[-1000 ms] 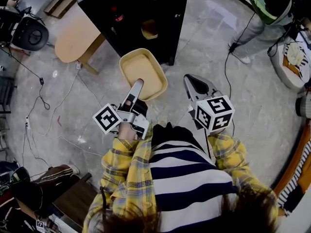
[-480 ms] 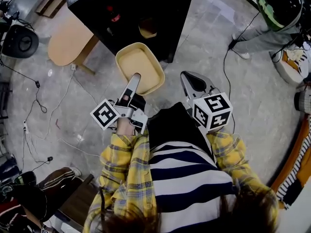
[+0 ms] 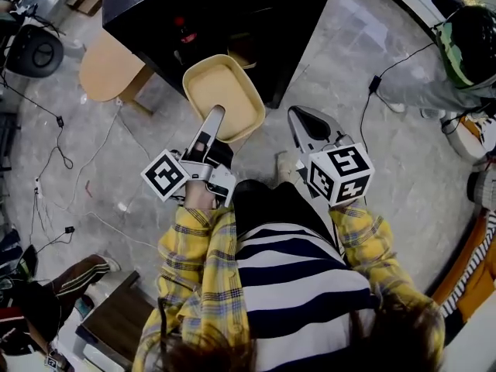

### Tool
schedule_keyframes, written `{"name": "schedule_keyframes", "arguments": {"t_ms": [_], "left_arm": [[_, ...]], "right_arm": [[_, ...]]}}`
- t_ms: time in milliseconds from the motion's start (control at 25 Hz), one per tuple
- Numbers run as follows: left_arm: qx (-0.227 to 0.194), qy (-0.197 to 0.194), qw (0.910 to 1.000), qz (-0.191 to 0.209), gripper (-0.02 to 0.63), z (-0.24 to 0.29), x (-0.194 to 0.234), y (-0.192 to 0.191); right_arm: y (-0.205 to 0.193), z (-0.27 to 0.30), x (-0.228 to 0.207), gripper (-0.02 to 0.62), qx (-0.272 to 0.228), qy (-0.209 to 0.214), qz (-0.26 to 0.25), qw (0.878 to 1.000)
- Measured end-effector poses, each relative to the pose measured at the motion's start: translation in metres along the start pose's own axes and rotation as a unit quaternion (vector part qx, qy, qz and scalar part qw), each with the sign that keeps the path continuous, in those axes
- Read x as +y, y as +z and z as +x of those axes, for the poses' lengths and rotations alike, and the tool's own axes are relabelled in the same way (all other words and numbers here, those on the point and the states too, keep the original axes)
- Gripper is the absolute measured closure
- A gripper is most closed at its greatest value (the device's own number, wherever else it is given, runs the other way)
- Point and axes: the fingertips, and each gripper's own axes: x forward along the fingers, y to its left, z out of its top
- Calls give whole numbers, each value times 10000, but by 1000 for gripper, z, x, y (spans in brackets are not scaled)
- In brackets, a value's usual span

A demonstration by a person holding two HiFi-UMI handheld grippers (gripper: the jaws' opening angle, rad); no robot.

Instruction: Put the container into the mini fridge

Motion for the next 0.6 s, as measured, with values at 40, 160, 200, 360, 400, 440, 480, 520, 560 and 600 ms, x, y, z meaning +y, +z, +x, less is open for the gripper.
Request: {"name": "schedule_keyframes", "arguments": {"t_ms": [40, 160, 200, 360, 400, 440, 480, 520, 560, 600], "left_arm": [[-49, -6, 10000, -14, 383, 1, 1, 2], [-204, -7, 9998, -47, 383, 17, 0, 9], [-268, -21, 9996, -55, 383, 26, -1, 12], [-551, -5, 9984, 98, 383, 59, -8, 28], [-602, 3, 9981, 135, 383, 64, -8, 31], [-657, 4, 9977, 144, 383, 68, -7, 33], [-723, 0, 9973, 134, 383, 71, -7, 36], [-801, -11, 9967, 118, 383, 74, -9, 38], [-888, -35, 9960, 100, 383, 75, -13, 41], [-979, -69, 9951, 75, 383, 76, -17, 44]], "right_arm": [[1, 4, 1, 568, 8, 64, -37, 10000], [9, 18, -8, 568, 23, 241, -128, 9996], [14, 24, -16, 568, 20, 287, -140, 9995], [32, 46, -42, 568, 0, 476, -171, 9987], [33, 50, -45, 568, 7, 527, -183, 9984], [32, 52, -48, 568, 21, 576, -194, 9981], [32, 54, -51, 568, 40, 621, -206, 9978], [33, 55, -53, 568, 59, 662, -223, 9975], [35, 56, -54, 568, 73, 701, -243, 9972], [37, 56, -54, 568, 82, 739, -266, 9969]]}}
